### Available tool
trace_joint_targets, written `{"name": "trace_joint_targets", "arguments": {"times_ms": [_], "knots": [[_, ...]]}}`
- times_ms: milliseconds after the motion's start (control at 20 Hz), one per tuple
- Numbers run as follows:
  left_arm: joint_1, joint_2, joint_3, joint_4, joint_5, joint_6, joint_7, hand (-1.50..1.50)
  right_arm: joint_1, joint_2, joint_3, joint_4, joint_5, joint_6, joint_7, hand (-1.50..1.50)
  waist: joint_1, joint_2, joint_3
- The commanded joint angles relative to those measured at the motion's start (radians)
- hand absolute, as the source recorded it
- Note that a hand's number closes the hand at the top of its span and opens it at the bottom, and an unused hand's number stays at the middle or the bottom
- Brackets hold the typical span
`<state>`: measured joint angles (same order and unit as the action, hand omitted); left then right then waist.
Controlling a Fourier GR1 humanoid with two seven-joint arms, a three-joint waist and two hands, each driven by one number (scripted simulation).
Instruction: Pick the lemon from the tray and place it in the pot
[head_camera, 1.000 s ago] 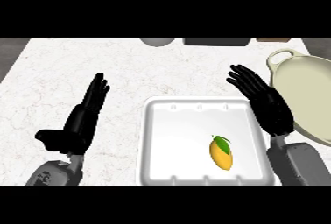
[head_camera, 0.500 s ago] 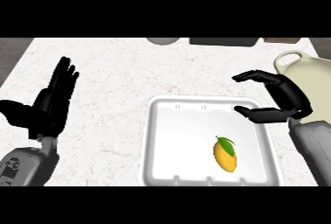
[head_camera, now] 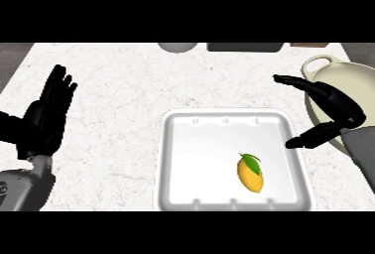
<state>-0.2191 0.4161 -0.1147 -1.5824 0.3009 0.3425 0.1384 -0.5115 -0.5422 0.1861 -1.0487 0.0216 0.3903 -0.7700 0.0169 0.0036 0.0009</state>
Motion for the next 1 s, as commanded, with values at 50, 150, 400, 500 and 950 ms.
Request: {"name": "trace_joint_targets", "arguments": {"times_ms": [50,150,400,500,950], "knots": [[0.014,-0.003,0.008,-0.004,0.006,-0.016,0.005,0.00,-0.058,-0.110,0.106,-0.056,0.105,0.147,0.030,-1.50,-0.007,-0.004,-0.002],[0.015,0.030,0.045,-0.014,0.019,-0.022,0.025,0.00,-0.062,-0.113,0.177,-0.153,0.147,0.156,0.118,-1.50,-0.014,-0.011,-0.003],[-0.014,0.009,0.038,0.017,0.003,-0.020,0.022,0.00,-0.109,-0.133,0.298,-0.258,0.282,0.174,0.245,-1.50,-0.016,-0.007,-0.003],[-0.002,0.026,0.048,-0.054,0.005,0.001,0.078,0.00,-0.051,-0.166,0.331,-0.372,0.307,0.190,0.307,-1.50,-0.027,-0.015,-0.002],[0.048,-0.024,0.062,-0.056,-0.045,-0.040,0.047,0.00,0.038,0.000,0.335,-0.508,0.394,0.272,0.546,-1.50,-0.015,-0.005,-0.001]]}}
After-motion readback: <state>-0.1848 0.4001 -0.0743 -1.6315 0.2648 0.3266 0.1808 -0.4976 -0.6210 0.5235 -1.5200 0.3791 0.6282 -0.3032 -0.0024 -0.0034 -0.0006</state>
